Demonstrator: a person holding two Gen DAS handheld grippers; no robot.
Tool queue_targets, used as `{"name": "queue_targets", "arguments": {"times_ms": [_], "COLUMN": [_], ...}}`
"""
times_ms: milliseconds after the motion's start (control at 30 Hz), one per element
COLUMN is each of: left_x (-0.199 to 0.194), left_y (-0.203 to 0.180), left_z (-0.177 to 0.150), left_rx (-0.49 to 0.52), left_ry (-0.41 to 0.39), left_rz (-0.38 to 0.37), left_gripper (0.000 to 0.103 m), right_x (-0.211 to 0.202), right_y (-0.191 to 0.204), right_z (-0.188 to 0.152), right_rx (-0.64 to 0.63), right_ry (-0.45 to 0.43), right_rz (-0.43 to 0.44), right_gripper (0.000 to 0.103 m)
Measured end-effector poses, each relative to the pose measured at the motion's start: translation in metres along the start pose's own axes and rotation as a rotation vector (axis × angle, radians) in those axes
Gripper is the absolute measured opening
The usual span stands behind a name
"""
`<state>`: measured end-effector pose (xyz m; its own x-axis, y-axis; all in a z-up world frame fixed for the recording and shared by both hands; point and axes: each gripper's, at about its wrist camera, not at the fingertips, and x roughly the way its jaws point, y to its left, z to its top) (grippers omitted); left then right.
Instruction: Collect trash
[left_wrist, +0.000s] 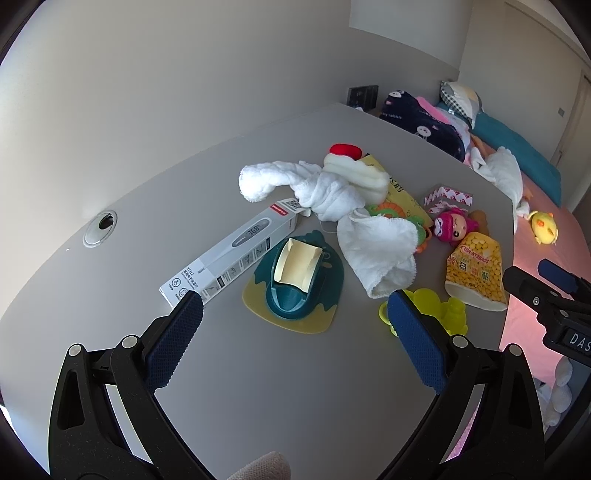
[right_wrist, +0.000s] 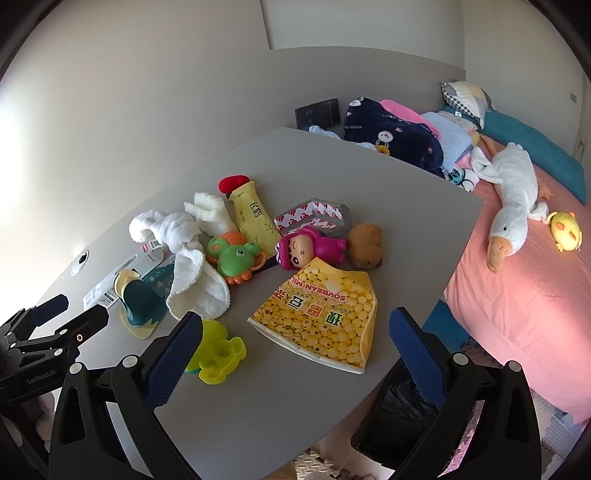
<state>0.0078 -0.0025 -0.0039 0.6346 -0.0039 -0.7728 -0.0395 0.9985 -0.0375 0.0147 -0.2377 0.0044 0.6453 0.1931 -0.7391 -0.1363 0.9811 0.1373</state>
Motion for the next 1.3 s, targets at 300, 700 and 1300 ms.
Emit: {"name": "queue_targets", "arguments": {"times_ms": [300, 700, 1300], "left_x": [0.001, 0.004, 0.010], "left_y": [-0.002, -0.003, -0.002], "left_z": [0.003, 0.005, 0.007], "left_rx": [0.001, -0.004, -0.006], "left_ry": [0.002, 0.003, 0.020], "left_rz": [-0.002, 0.004, 0.002], "left_gripper": [0.097, 0.097, 0.097], "right_x": [0.000, 0.002, 0.012], "right_y": [-0.003, -0.005, -0.011], "right_z": [0.002, 0.003, 0.003], "right_rx": [-0.002, 0.000, 0.002], "right_ry": [-0.002, 0.002, 0.023], "right_rz": [-0.007, -0.007, 0.003], "right_gripper": [0.100, 0.100, 0.100]}}
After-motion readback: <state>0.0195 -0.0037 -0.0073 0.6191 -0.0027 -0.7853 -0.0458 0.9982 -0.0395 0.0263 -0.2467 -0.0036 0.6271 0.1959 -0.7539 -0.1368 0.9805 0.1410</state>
